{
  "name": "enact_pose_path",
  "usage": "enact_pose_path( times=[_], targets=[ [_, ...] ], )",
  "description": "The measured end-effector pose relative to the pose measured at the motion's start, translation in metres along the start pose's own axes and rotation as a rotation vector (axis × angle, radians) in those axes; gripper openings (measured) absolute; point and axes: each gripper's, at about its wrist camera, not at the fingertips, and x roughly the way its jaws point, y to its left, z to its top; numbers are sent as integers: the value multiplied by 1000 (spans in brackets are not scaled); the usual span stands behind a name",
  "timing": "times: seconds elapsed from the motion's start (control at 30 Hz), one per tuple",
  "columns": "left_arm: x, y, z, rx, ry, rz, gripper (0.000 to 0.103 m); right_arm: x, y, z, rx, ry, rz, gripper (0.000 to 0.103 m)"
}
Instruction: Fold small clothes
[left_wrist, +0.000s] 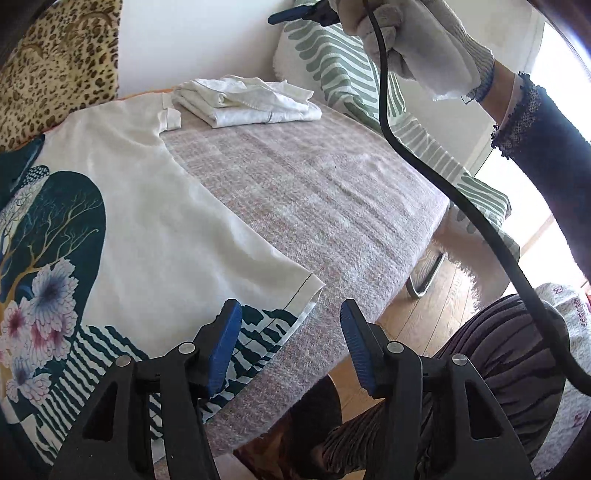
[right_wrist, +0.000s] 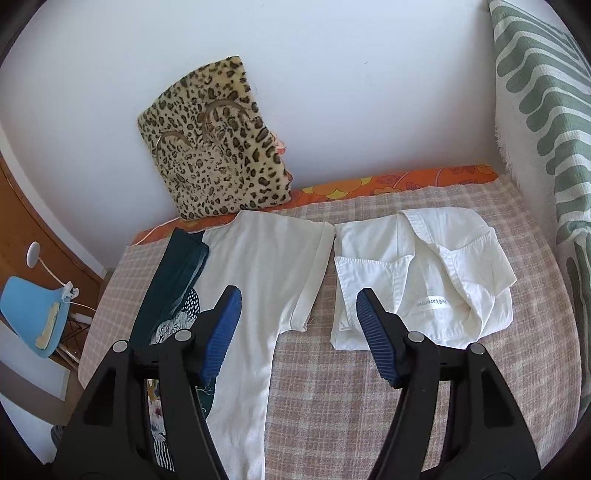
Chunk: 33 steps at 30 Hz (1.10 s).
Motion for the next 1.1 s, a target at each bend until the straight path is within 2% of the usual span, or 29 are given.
enact_pose_path(
  times=[0.13, 0.3, 0.4, 0.47, 0.53, 0.6, 0.8, 0.97, 1.1],
  targets=[
    [10, -6, 4, 12, 0, 28, 55, 28, 1, 17, -34, 4, 29, 68],
    [14, -11, 4, 32, -13, 72, 55, 85, 3, 41, -46, 48, 32, 68],
    [16, -11, 3, 33, -33, 78, 54, 124, 7, 53, -61, 82, 45, 62],
    [15, -10, 2, 38, -44, 86, 49, 151, 10, 60, -68, 110, 45, 59],
    [15, -9, 1, 51, -50, 98, 38, 175, 10, 69, -68, 136, 39, 52],
    [14, -5, 1, 41, -57, 90, 31, 196, 9, 78, -63, 151, 25, 52],
    [12, 10, 2, -16, -68, 24, 26, 257, 1, 100, -54, 217, -62, 52],
    [13, 14, 2, -36, -68, -14, 13, 294, -5, 101, -104, 282, -151, 52],
    [14, 23, 2, -81, -71, -55, 6, 310, -26, 99, -44, 343, -139, 55]
  ],
)
